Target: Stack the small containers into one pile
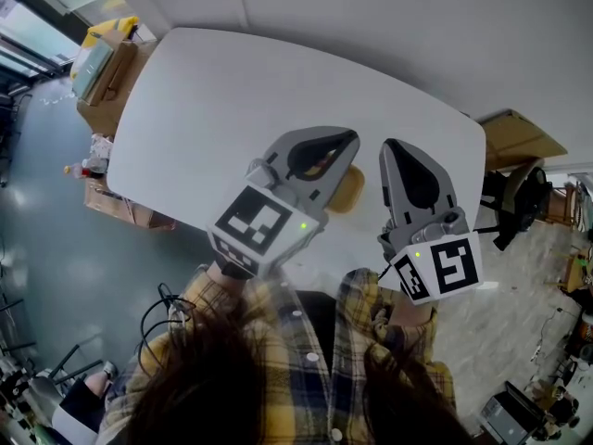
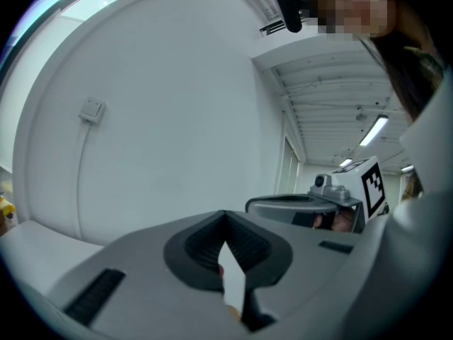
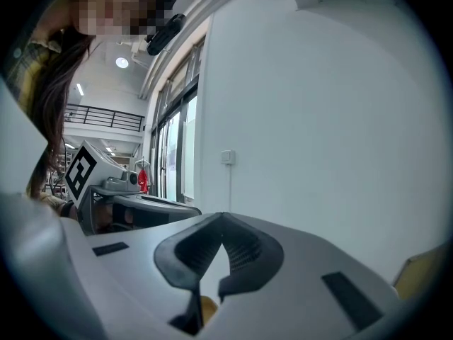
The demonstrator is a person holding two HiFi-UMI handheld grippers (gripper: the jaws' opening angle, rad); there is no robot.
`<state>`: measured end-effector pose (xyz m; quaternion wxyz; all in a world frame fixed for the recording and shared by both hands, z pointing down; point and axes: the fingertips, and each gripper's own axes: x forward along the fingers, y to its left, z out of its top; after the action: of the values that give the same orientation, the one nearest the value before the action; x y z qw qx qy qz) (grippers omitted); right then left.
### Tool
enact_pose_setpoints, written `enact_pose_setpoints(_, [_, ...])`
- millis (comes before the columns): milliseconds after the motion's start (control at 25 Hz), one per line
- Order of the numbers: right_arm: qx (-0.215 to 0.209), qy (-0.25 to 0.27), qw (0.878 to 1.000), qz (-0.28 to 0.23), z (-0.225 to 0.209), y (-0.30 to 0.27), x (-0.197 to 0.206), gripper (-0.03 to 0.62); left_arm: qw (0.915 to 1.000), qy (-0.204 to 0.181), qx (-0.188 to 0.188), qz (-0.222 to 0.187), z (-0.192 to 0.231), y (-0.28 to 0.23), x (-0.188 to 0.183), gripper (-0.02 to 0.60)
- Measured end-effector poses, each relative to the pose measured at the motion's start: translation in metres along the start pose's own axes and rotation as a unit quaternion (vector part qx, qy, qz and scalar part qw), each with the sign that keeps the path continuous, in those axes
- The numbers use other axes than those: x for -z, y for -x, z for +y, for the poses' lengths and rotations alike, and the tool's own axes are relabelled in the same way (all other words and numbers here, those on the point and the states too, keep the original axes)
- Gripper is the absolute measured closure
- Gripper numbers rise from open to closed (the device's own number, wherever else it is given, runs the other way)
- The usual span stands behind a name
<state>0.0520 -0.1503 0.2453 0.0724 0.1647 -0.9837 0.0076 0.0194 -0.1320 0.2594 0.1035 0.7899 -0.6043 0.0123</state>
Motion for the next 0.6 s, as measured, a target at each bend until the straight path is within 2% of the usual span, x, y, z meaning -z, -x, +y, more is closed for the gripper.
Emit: enact_pose_setpoints(600, [-0.009,0.006,1.000,0.008,0.0049,-0.0002,0.0053,0.580,1.0000,-0.002,-0.004,0.000,0.0001,0.0024,0.0024,0.565])
